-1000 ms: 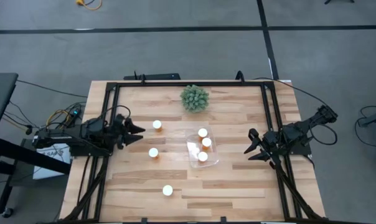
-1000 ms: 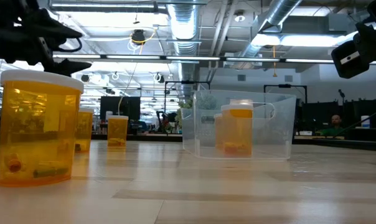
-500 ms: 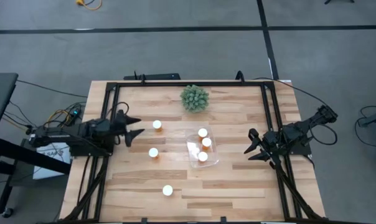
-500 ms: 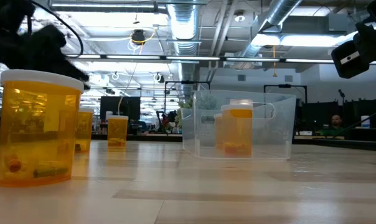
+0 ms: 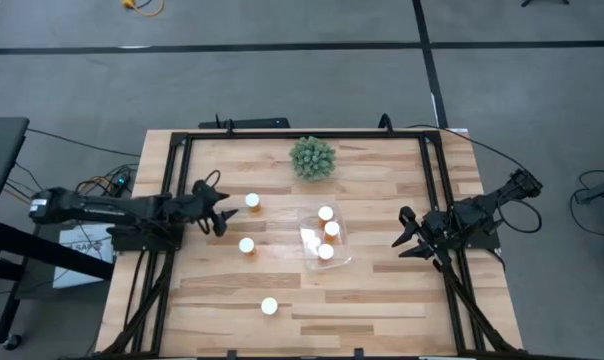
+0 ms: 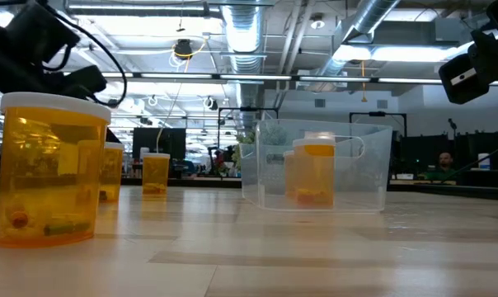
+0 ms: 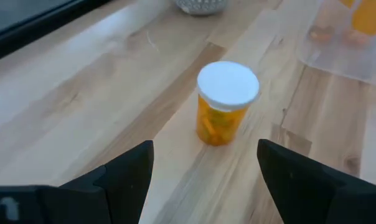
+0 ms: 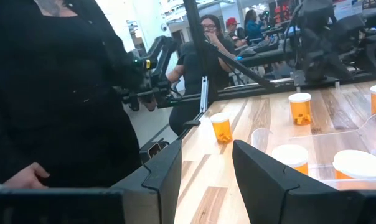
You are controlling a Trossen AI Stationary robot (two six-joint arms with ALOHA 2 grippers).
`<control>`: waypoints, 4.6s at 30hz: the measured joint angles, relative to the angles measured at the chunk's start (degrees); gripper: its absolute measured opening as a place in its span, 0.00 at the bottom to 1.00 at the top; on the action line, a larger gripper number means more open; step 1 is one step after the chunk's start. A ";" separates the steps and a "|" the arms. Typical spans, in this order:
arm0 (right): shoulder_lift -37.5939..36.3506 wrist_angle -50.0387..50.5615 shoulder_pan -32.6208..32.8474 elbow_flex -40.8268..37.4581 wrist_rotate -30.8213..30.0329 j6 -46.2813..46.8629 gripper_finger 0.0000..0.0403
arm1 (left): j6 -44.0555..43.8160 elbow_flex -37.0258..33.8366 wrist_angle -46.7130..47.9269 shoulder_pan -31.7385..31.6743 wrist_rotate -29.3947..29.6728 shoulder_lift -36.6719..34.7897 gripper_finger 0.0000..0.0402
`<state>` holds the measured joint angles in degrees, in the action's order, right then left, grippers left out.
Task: Pick and place pill bottles into a basket
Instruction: Put the orange pill bottle into the transparent bin
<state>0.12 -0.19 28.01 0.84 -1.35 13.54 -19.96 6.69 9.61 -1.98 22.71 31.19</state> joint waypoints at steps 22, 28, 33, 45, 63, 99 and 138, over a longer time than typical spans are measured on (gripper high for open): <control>0.00 -0.01 0.00 0.00 -0.02 0.00 0.34 | -0.67 0.10 -39.16 -3.26 -0.65 39.81 0.69; 0.00 -0.02 0.00 0.00 -0.01 0.00 0.34 | -0.67 0.14 -48.37 -4.00 -1.99 46.63 0.69; 0.00 -0.01 0.00 0.00 -0.02 -0.01 0.34 | -0.68 0.41 -54.76 -4.02 -4.17 51.34 0.69; -0.01 -0.01 0.00 0.00 0.00 0.00 0.34 | 5.71 7.47 -52.70 -4.02 -4.39 54.33 0.55; 0.00 -0.02 0.00 0.00 -0.01 0.00 0.34 | 6.46 15.26 -50.47 -4.02 -6.09 54.33 0.47; 0.02 0.14 0.00 0.00 -0.04 -0.02 0.34 | 10.66 40.25 -42.20 -1.40 -25.36 68.65 0.47; 0.04 0.23 0.00 0.00 -0.07 -0.01 0.34 | 22.07 46.20 -26.08 -1.95 -22.60 63.55 0.58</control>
<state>0.16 0.05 28.01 0.84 -1.42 13.53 2.12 52.88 -16.47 -3.92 0.11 94.74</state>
